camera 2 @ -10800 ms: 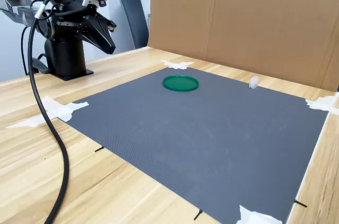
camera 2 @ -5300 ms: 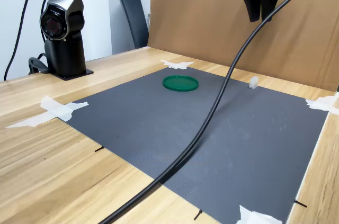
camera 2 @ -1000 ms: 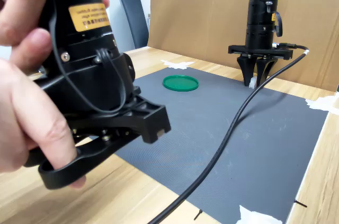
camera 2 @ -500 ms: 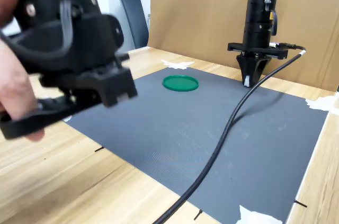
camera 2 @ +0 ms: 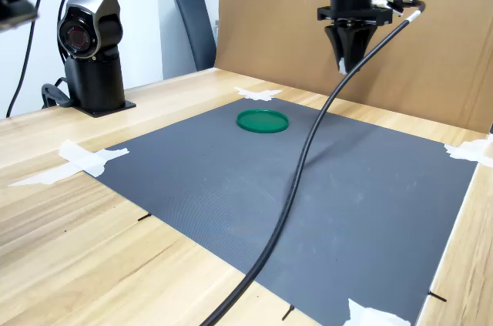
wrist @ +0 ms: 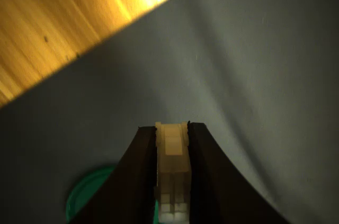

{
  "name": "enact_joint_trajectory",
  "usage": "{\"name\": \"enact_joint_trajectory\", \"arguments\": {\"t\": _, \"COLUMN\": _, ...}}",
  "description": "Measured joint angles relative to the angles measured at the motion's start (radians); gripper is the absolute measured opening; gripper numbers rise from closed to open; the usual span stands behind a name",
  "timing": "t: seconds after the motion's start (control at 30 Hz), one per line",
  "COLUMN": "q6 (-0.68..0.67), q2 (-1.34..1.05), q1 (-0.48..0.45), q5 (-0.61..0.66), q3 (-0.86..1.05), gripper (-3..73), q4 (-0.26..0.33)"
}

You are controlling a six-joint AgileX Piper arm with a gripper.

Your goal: Grasp a white terminal and put it in the green lid.

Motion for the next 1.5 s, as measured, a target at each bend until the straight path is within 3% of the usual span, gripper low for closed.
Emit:
{"name": "enact_joint_trajectory", "arguments": {"t": 0.3, "q6": -0.013, "q2": -0.162, "q1": -0.013, "q5": -0.111, "q3": 0.313, "gripper": 9.0, "q4": -0.004}}
{"name": "enact_joint_trajectory", "arguments": {"t": 0.37, "q6": -0.024, "q2": -0.214, "q1": -0.014, "q5": -0.188, "q3": 0.429, "gripper": 9.0, "q4": -0.008}}
{"name": "enact_joint_trajectory", "arguments": {"t": 0.63, "q6": -0.05, "q2": -0.266, "q1": -0.015, "q5": -0.284, "q3": 0.608, "gripper": 9.0, "q4": -0.012}}
{"name": "enact_joint_trajectory", "arguments": {"t": 0.87, "q6": -0.045, "q2": -0.266, "q1": -0.015, "q5": -0.356, "q3": 0.646, "gripper": 9.0, "q4": -0.014}}
{"name": "enact_joint_trajectory", "arguments": {"t": 1.3, "q6": -0.047, "q2": -0.258, "q1": -0.084, "q5": -0.316, "q3": 0.646, "gripper": 9.0, "q4": -0.025}}
{"name": "enact_joint_trajectory", "arguments": {"t": 1.43, "q6": -0.058, "q2": -0.237, "q1": -0.084, "q5": -0.303, "q3": 0.646, "gripper": 12.7, "q4": -0.023}}
{"name": "enact_joint_trajectory", "arguments": {"t": 1.5, "q6": -0.069, "q2": -0.216, "q1": -0.084, "q5": -0.295, "q3": 0.646, "gripper": 21.9, "q4": -0.023}}
